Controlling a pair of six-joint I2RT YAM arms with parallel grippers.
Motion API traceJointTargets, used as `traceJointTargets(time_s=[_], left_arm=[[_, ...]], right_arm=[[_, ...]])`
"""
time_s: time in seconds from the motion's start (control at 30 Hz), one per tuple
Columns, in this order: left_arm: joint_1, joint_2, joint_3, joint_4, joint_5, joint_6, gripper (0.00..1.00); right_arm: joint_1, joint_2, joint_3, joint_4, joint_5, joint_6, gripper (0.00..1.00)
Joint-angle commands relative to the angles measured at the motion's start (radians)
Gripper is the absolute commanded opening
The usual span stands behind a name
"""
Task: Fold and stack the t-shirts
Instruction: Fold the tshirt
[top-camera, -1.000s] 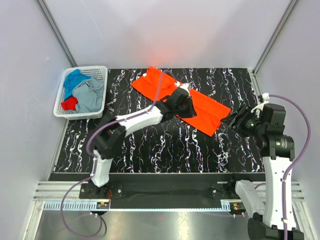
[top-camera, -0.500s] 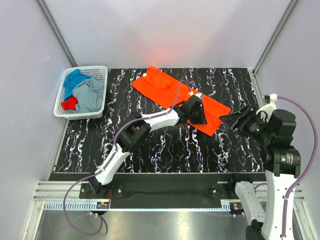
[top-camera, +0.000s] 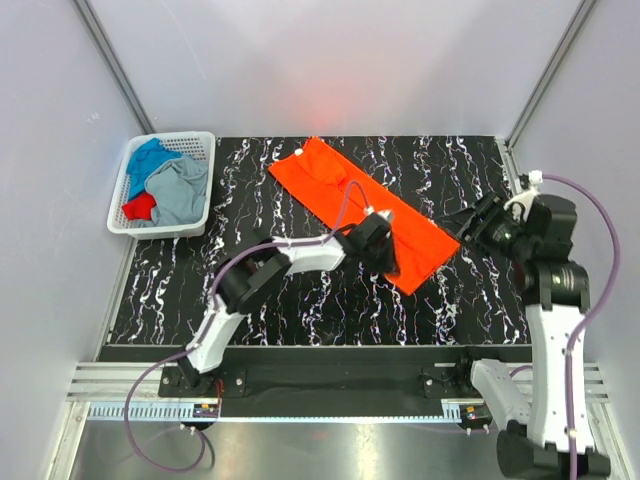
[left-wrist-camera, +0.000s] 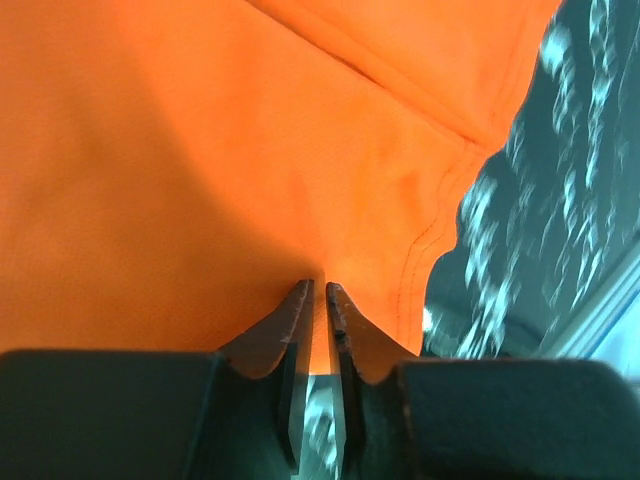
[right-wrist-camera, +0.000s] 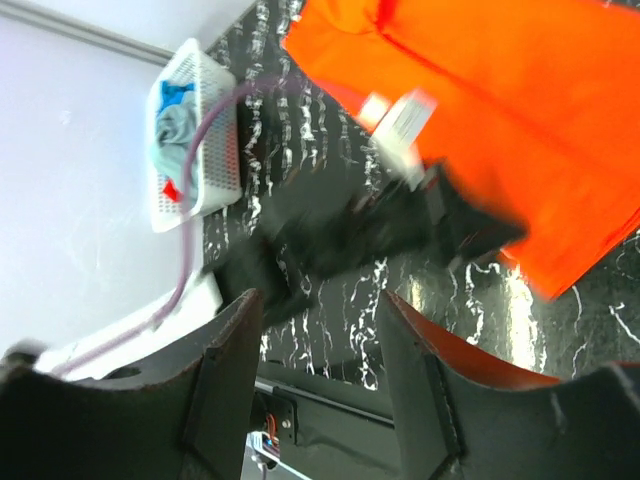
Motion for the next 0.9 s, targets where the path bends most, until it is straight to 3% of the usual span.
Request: traceJointTargets(time_s=[0.0, 0.17, 0.2, 0.33, 0.5, 0.73, 0.87], left_arm=[[-0.024, -0.117, -0.260, -0.083, -0.049, -0.018, 0.19], [-0.037, -0.414, -0.592, -0.101, -0.168, -0.047, 0.21], [-0.038, -0.463, -0.705, -0.112, -0.174, -0.068, 0.22], [-0.035, -0.735, -0.892, -0.181, -0.280, -0.107, 0.27], [-0.037, -0.890, -0.918, -0.301, -0.323, -0.115, 0.29], [-0.041, -0.984, -0.892, -0.236, -0.251, -0.093, 0.30], [-0.046, -0.989, -0.887, -0.279, -0.250, -0.076, 0.30]], right_arm=[[-0.002, 0.107, -0.013, 0.102, 0.011, 0.007, 0.57], [-0.002, 0.193, -0.107, 0.182, 0.011, 0.001, 0.56], [-0.002, 0.225, -0.161, 0.210, 0.005, -0.003, 0.53], [0.036, 0.298, -0.302, 0.273, 0.005, -0.025, 0.40], [0.159, 0.416, -0.375, 0.279, 0.083, -0.037, 0.24], [0.374, 0.467, -0.414, 0.257, 0.198, -0.014, 0.00], [0.506, 0.460, -0.439, 0.241, 0.223, 0.000, 0.00]])
